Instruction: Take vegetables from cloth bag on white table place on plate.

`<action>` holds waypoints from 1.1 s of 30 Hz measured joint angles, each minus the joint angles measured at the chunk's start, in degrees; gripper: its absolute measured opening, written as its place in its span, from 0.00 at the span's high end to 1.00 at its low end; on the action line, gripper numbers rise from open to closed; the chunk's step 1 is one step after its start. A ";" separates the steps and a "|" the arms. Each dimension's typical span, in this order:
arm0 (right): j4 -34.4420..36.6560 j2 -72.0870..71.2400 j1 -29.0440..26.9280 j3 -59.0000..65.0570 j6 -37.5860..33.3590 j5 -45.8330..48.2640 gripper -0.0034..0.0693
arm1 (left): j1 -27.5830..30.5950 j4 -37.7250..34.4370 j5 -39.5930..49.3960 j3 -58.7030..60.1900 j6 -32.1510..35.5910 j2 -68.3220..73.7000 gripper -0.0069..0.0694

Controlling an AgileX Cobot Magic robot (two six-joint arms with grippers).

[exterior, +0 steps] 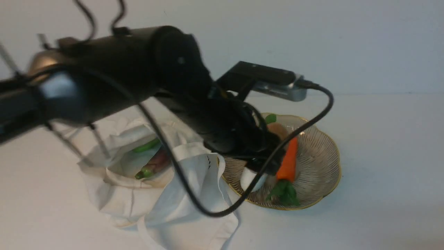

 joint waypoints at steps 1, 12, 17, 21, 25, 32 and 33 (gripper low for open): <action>0.00 0.00 0.00 0.00 0.00 0.00 0.97 | 0.00 0.00 -0.12 -2.14 0.00 2.83 0.26; 0.00 0.00 0.00 0.00 0.00 0.00 0.97 | 0.00 -4.41 -0.85 -17.47 0.96 20.59 0.26; 0.00 0.00 0.00 0.00 0.00 0.00 0.97 | 0.00 -6.61 -1.81 -18.43 3.00 21.94 0.21; 0.00 0.00 0.00 0.00 0.00 0.00 0.97 | 0.00 -6.71 -1.43 -19.26 3.21 22.00 0.08; 0.00 0.00 0.00 0.00 0.00 0.00 0.97 | 0.39 -6.65 1.41 -21.00 3.16 22.00 0.03; 0.00 0.00 0.00 0.00 0.00 0.00 0.97 | 2.04 2.21 15.60 -29.18 -3.54 21.08 0.31; 0.00 0.00 0.00 0.00 0.00 0.00 0.97 | 2.53 5.30 18.49 -31.03 -4.34 19.93 0.45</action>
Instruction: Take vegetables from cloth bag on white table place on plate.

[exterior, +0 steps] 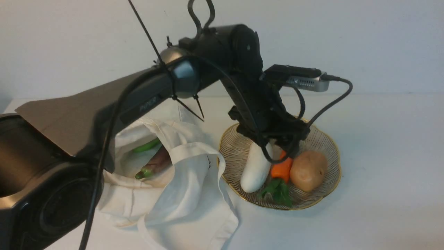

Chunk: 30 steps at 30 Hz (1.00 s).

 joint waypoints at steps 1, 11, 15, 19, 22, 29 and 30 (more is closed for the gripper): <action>0.00 0.00 0.00 0.00 0.00 0.00 0.97 | 0.28 2.46 1.00 -1.15 -0.29 -1.21 0.58; -0.05 0.00 0.00 0.00 0.00 0.00 0.97 | 3.52 10.83 2.99 -2.26 -2.00 -20.06 0.92; -0.05 0.00 0.00 0.00 0.00 0.00 0.97 | 3.58 12.97 3.40 3.20 -2.19 -29.70 0.92; 0.00 0.00 0.00 0.00 0.00 0.00 0.97 | 3.58 13.77 1.69 16.81 -2.98 -43.35 0.92; 0.00 0.00 0.00 0.00 0.00 0.00 0.97 | 3.58 13.78 -1.70 26.64 -3.18 -51.75 0.92; 0.00 0.00 0.00 0.00 0.00 0.00 0.97 | 3.58 12.11 -16.12 51.95 -4.83 -73.25 0.92; 0.00 0.00 0.00 0.00 0.00 0.00 0.97 | 3.58 11.57 -17.54 54.76 -4.88 -76.01 0.92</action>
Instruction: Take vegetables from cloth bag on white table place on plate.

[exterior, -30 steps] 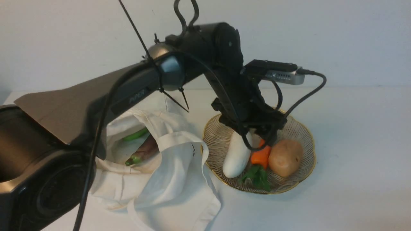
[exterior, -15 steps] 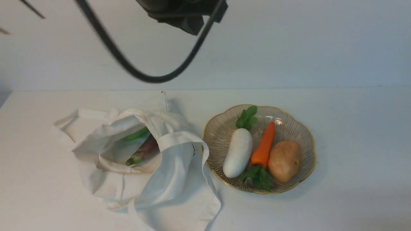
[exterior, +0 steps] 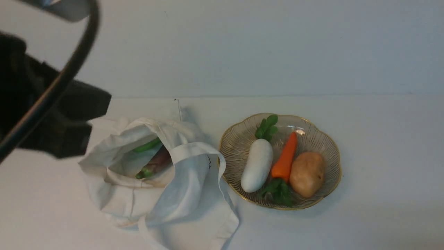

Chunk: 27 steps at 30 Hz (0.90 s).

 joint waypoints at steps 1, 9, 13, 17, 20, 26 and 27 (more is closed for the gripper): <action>0.00 0.00 0.00 0.00 0.00 0.00 0.97 | 0.00 -0.25 -0.19 0.54 -0.07 -0.54 0.92; 0.00 0.00 0.00 0.00 0.00 0.00 0.97 | 0.00 -1.78 -1.17 12.42 1.69 -16.58 0.92; 0.00 0.00 0.00 0.00 0.00 0.00 0.97 | 0.00 -0.79 -1.53 13.22 3.93 -20.92 0.92; 0.00 0.00 0.00 0.00 0.00 0.00 0.97 | 0.00 1.58 -1.87 14.71 4.76 -24.12 0.92; 0.00 0.00 0.00 0.00 0.00 0.00 0.97 | 0.63 3.14 -4.48 17.71 4.76 -27.13 0.92; 0.00 0.00 0.00 0.00 0.00 0.00 0.97 | 9.74 3.73 -19.26 35.70 4.76 -41.30 0.92; 0.00 0.00 0.00 0.00 0.00 0.00 0.97 | 9.74 3.73 -19.71 36.50 4.76 -41.30 0.92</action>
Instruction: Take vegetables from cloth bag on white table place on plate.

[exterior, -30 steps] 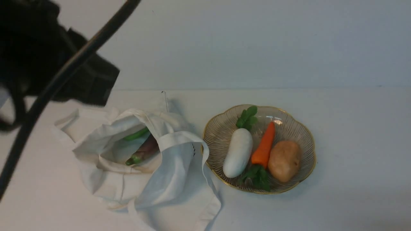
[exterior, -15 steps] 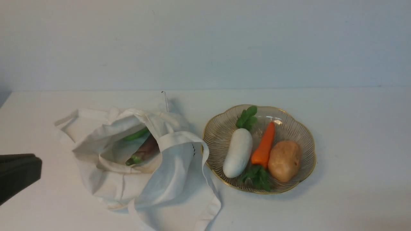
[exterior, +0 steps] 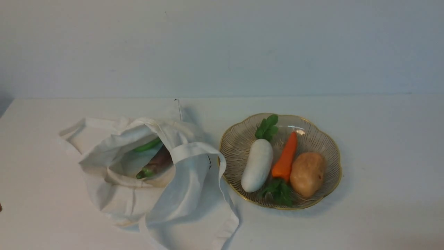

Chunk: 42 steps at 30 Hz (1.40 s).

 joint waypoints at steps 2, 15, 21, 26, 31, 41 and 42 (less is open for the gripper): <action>0.00 0.00 0.00 0.00 0.00 0.00 0.97 | 6.40 -0.25 -6.29 10.66 0.00 -6.03 0.92; 0.00 0.00 0.00 0.00 0.00 0.06 0.97 | 18.61 -1.00 -11.07 27.39 0.18 -7.26 0.92; 0.00 0.00 0.00 0.00 0.00 0.06 0.97 | 18.61 -1.12 -9.92 27.45 0.21 -7.26 0.92; 0.00 0.00 0.00 0.00 0.00 0.06 0.97 | 18.61 -1.13 -9.92 27.45 0.21 -7.26 0.92; 0.00 0.00 0.00 0.00 0.00 0.06 0.97 | 18.61 -1.18 -9.91 27.45 0.39 -7.26 0.92; 0.00 0.00 0.00 0.00 0.00 0.06 0.97 | 18.61 -1.18 -9.86 27.45 0.39 -7.26 0.92; 0.00 0.00 0.00 0.00 0.00 0.06 0.97 | 18.61 -1.18 -9.86 27.45 0.39 -7.26 0.92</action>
